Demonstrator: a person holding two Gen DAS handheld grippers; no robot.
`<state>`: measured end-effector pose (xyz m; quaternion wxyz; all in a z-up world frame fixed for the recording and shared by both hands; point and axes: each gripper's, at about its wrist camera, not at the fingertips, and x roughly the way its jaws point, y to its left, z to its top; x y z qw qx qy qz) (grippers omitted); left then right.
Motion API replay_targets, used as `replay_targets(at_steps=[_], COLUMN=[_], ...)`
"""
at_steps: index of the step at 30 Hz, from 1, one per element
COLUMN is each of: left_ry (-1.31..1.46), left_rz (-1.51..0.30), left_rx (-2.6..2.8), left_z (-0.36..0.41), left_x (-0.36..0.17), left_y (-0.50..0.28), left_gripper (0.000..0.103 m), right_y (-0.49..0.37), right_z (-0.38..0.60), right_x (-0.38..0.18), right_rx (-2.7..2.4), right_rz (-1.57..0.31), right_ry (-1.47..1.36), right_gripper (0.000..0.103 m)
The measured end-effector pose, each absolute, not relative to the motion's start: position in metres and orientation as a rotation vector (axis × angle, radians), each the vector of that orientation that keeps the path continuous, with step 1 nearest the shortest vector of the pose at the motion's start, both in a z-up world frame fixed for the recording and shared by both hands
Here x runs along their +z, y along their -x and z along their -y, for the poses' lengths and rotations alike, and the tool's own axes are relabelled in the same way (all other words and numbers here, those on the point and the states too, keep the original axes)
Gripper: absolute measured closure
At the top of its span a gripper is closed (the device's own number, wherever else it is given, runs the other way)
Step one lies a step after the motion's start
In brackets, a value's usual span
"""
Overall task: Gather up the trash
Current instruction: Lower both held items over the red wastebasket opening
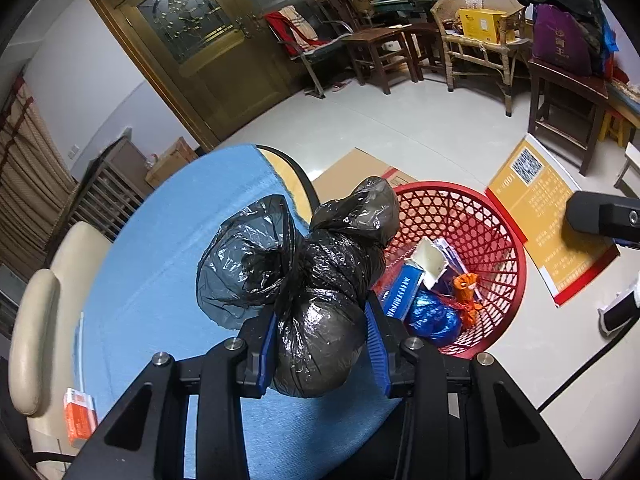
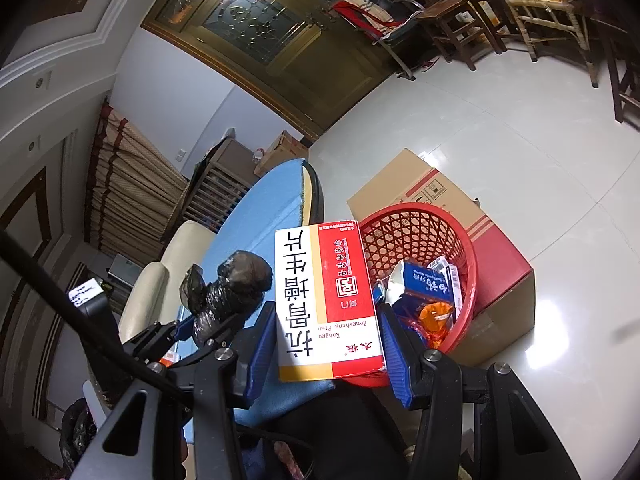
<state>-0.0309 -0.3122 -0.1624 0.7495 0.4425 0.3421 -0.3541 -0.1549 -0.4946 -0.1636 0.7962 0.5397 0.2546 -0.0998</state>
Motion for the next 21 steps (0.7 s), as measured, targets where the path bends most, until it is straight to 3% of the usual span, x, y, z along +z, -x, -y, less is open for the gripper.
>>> replay_targets(at_steps=[21], left_ry=[-0.924], left_rz=[-0.891], left_rx=[-0.803], left_z=[0.321], left_x=[-0.188], left_y=[0.013], left_gripper=[0.061], right_y=[0.130], right_z=[0.506], right_x=[-0.191], right_rx=[-0.248], right_rz=[-0.603], right_ry=[-1.198], right_gripper=[0.050])
